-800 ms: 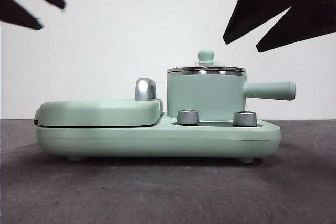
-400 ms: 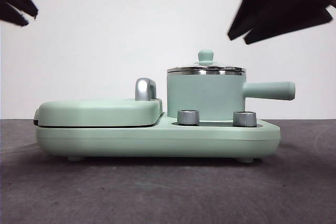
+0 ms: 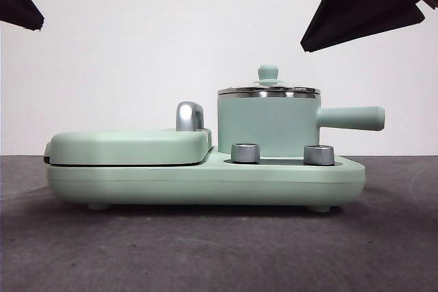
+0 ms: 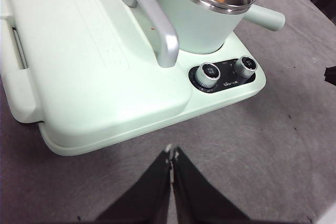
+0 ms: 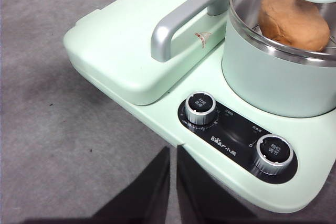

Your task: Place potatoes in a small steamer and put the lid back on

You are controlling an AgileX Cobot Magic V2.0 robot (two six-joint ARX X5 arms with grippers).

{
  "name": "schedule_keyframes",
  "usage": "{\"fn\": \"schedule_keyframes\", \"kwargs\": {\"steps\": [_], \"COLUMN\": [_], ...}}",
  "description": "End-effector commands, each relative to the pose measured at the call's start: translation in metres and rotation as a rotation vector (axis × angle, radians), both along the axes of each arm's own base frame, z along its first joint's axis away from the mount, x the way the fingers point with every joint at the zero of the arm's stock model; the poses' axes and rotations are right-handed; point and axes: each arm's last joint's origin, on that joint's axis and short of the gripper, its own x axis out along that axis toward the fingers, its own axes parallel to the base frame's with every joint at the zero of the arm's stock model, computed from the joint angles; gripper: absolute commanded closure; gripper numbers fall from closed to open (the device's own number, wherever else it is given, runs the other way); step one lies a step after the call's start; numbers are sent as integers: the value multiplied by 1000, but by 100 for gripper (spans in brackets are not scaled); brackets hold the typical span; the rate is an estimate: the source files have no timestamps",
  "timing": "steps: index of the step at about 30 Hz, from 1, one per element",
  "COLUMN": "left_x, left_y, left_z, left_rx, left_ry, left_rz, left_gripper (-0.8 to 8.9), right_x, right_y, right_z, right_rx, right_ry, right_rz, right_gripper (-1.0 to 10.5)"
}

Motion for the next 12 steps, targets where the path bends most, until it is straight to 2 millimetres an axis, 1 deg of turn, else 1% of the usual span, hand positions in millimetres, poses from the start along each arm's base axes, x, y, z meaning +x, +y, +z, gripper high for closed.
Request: {"fn": "schedule_keyframes", "kwargs": {"steps": [1, 3, 6, 9, 12], "left_x": [0, -1, -6, -11, -18], "left_y": [-1, 0, 5, 16, 30], "left_z": [2, 3, 1, -15, -42], "left_rx": [-8, -9, 50, 60, 39], "left_ry": [-11, -17, -116, -264, -370], "left_rz": [-9, -9, -16, 50, 156], "left_gripper": [808, 808, 808, 808, 808], "right_x": [0, 0, 0, 0, 0], "right_y": [2, 2, 2, 2, 2], "right_z": [5, 5, 5, 5, 5], "right_rx": [14, 14, 14, 14, 14], "right_ry": [-17, -17, -17, -17, -17], "right_rz": [6, 5, 5, 5, 5], "right_gripper": [929, 929, 929, 929, 929]}}
